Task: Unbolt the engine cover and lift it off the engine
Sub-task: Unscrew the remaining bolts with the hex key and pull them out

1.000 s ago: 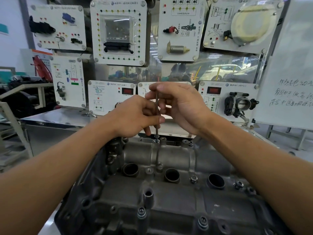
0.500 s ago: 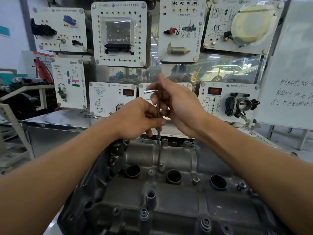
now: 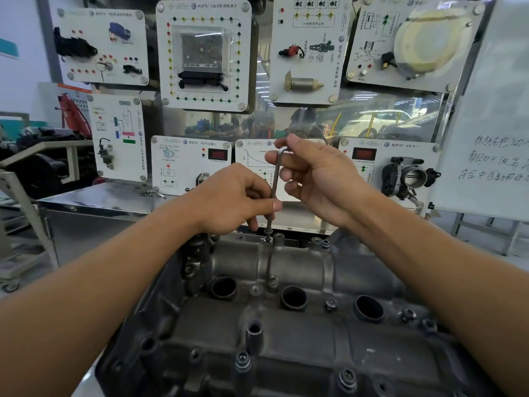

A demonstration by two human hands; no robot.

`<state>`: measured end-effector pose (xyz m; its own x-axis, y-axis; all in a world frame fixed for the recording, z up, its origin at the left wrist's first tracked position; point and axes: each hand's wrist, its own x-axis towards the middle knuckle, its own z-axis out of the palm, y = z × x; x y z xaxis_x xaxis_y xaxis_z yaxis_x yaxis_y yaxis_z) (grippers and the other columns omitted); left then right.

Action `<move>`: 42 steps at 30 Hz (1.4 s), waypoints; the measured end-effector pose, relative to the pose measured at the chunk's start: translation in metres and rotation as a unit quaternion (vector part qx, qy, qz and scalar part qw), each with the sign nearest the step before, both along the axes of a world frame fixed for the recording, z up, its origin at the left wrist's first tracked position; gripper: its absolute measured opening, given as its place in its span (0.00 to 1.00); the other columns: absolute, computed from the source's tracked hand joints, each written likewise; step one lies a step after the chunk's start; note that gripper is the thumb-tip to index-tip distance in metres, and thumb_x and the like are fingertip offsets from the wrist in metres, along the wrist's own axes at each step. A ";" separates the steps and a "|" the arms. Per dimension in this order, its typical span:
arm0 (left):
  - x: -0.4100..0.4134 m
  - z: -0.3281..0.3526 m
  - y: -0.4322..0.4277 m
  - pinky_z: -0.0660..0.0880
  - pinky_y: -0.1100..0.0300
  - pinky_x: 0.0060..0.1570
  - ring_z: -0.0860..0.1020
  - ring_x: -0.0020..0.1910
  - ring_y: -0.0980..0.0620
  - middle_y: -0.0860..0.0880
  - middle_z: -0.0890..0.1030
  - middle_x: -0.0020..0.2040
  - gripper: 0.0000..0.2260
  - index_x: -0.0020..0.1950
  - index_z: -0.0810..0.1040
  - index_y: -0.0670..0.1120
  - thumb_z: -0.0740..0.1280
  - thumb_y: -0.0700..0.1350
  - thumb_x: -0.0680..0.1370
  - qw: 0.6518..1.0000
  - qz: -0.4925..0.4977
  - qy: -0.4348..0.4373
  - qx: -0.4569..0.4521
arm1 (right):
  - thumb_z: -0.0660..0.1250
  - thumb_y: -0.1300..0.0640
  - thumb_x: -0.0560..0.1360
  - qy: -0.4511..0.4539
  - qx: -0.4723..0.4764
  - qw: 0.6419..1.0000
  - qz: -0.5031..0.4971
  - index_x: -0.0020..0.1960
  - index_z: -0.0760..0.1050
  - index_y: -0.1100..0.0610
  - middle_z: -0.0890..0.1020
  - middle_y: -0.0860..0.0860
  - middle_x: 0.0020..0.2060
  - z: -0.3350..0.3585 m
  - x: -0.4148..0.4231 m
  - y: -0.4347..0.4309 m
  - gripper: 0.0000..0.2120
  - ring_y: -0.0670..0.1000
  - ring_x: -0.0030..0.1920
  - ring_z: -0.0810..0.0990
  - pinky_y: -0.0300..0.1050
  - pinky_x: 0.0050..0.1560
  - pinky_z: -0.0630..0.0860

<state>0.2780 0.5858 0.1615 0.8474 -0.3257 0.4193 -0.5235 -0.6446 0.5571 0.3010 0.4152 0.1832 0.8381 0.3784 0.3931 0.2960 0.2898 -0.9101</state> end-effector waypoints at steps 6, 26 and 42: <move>0.000 0.000 0.000 0.81 0.53 0.42 0.84 0.32 0.50 0.52 0.86 0.38 0.08 0.42 0.85 0.43 0.72 0.46 0.77 1.000 -0.005 0.001 -0.006 | 0.68 0.54 0.79 -0.028 -0.008 0.998 -0.061 0.42 0.80 0.54 0.81 0.49 0.29 0.000 -0.010 0.027 0.09 0.45 0.24 0.66 0.36 0.25 0.64; 0.003 -0.001 0.001 0.79 0.63 0.38 0.84 0.32 0.52 0.55 0.85 0.35 0.08 0.41 0.85 0.46 0.71 0.46 0.78 1.000 -0.014 0.002 -0.001 | 0.66 0.55 0.80 -0.010 -0.007 1.000 -0.022 0.47 0.79 0.56 0.85 0.52 0.35 -0.001 0.000 0.006 0.06 0.45 0.28 0.73 0.36 0.29 0.69; 0.002 -0.001 0.000 0.81 0.49 0.42 0.84 0.32 0.51 0.49 0.85 0.35 0.09 0.40 0.85 0.44 0.72 0.48 0.77 1.000 0.003 -0.005 0.003 | 0.65 0.57 0.79 -0.071 -0.055 0.995 0.047 0.46 0.80 0.57 0.85 0.53 0.43 0.003 -0.007 0.003 0.07 0.46 0.34 0.72 0.40 0.33 0.67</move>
